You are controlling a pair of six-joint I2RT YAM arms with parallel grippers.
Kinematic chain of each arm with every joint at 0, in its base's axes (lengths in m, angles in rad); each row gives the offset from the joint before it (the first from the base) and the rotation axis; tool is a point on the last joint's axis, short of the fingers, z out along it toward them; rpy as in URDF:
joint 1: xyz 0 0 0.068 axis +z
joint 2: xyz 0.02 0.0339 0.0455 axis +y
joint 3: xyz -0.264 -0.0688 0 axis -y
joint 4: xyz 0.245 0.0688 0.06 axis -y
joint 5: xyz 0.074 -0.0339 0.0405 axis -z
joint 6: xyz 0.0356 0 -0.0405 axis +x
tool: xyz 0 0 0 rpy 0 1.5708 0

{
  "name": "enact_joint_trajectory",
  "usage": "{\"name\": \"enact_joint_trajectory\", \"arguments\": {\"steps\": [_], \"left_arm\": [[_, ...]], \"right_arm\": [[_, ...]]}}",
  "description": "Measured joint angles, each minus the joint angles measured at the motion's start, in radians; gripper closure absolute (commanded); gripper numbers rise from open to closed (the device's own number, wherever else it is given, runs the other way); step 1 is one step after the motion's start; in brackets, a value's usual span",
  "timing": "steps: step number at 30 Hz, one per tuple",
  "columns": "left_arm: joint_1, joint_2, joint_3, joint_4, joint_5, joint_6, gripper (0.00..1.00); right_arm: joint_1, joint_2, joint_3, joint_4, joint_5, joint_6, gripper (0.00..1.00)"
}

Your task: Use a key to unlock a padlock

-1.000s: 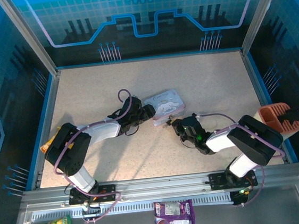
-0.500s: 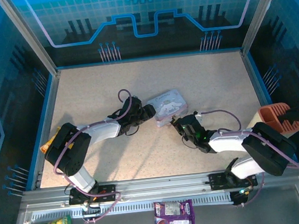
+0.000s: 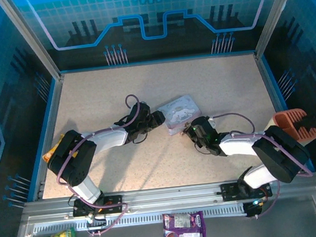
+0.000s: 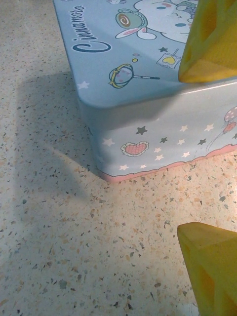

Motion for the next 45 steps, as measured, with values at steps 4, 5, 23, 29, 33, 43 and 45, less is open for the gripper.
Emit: {"name": "enact_joint_trajectory", "arguments": {"steps": [4,5,23,29,33,43,45], "left_arm": [[0.0,0.001,0.0,0.001,0.0,0.0,0.26],[0.0,0.001,0.0,0.001,0.0,0.0,0.26],[-0.047,0.024,0.003,-0.083,-0.038,0.019,0.24],[-0.09,0.014,0.111,-0.13,-0.085,0.093,0.22],[-0.124,0.014,0.247,-0.193,-0.136,0.2,0.19],[-0.157,0.274,0.644,-0.404,-0.226,0.379,0.19],[-0.157,0.312,0.644,-0.455,-0.247,0.378,0.19]], "right_arm": [[-0.075,0.024,-0.002,0.051,-0.097,0.026,1.0],[-0.086,0.024,-0.002,0.052,-0.116,0.031,1.0],[-0.185,-0.104,-0.067,-0.038,-0.177,0.027,1.0],[-0.116,-0.051,-0.018,-0.049,-0.173,-0.035,1.0],[-0.045,-0.02,0.014,-0.049,-0.169,-0.063,1.0],[-0.032,-0.017,0.004,-0.032,-0.173,-0.098,1.0],[-0.047,-0.017,-0.002,-0.019,-0.183,-0.111,1.0]]}}
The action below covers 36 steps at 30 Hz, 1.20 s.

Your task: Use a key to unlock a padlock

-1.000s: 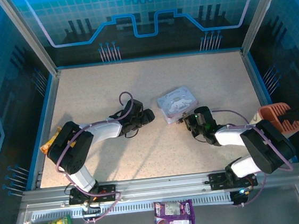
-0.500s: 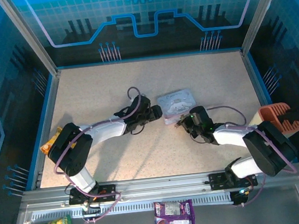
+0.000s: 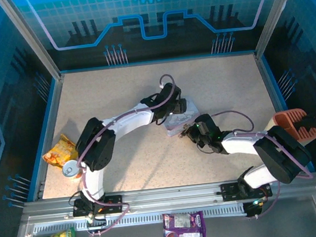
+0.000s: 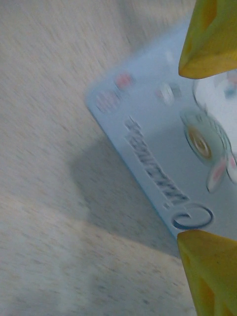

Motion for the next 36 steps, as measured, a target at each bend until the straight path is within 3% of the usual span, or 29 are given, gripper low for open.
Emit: {"name": "enact_joint_trajectory", "arguments": {"steps": [17,27,36], "left_arm": [[-0.014,0.001,-0.066,0.07,-0.094,0.004,0.21],[-0.016,-0.016,-0.115,0.139,-0.106,-0.015,0.21],[-0.017,-0.02,-0.121,0.152,-0.109,-0.038,0.2]], "right_arm": [[-0.117,0.021,-0.02,0.097,-0.122,-0.106,1.0],[-0.134,0.055,-0.045,0.193,-0.172,-0.014,1.0],[-0.135,0.001,-0.084,0.153,-0.131,0.029,1.0]]}}
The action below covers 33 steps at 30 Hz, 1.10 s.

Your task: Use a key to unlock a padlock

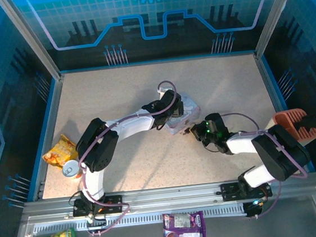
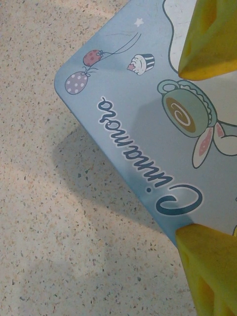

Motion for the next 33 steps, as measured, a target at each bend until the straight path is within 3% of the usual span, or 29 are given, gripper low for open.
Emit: {"name": "enact_joint_trajectory", "arguments": {"steps": [7,13,23,26,27,33], "left_arm": [[0.012,-0.014,0.006,-0.016,0.054,-0.011,0.19],[0.029,-0.095,-0.02,-0.095,0.159,-0.018,0.18],[0.03,-0.628,-0.467,0.028,0.162,0.047,0.13],[0.03,-0.778,-0.643,0.06,0.13,0.058,0.1],[0.03,-0.827,-0.703,0.064,0.117,0.058,0.01],[0.032,-1.104,-0.917,0.029,0.043,0.053,0.01]], "right_arm": [[-0.008,-0.187,0.011,-0.221,0.047,-0.127,1.0],[-0.027,-0.346,0.05,-0.433,0.027,-0.336,1.0],[-0.022,-0.57,0.135,-0.731,-0.109,-0.676,1.0],[0.003,-0.575,0.13,-0.774,-0.134,-0.726,1.0],[0.015,-0.575,0.124,-0.778,-0.14,-0.74,1.0],[0.059,-0.524,0.08,-0.784,-0.171,-0.787,1.0]]}}
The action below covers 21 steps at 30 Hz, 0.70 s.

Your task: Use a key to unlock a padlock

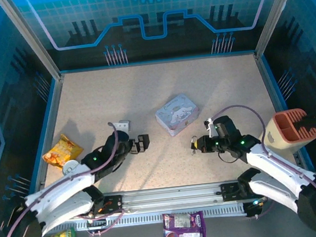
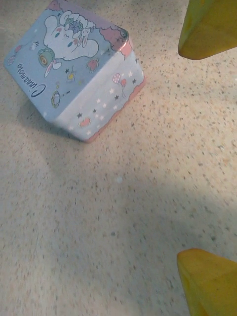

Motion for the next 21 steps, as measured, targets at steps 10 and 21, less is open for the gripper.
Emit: {"name": "enact_joint_trajectory", "arguments": {"steps": [10,21], "left_arm": [[0.01,-0.237,-0.098,-0.044,-0.09,-0.027,0.01],[0.011,-0.259,-0.103,-0.068,-0.133,-0.025,0.01]], "right_arm": [[0.016,0.128,-0.011,-0.019,0.015,-0.031,0.69],[0.017,0.036,0.03,-0.168,0.168,-0.067,0.46]]}}
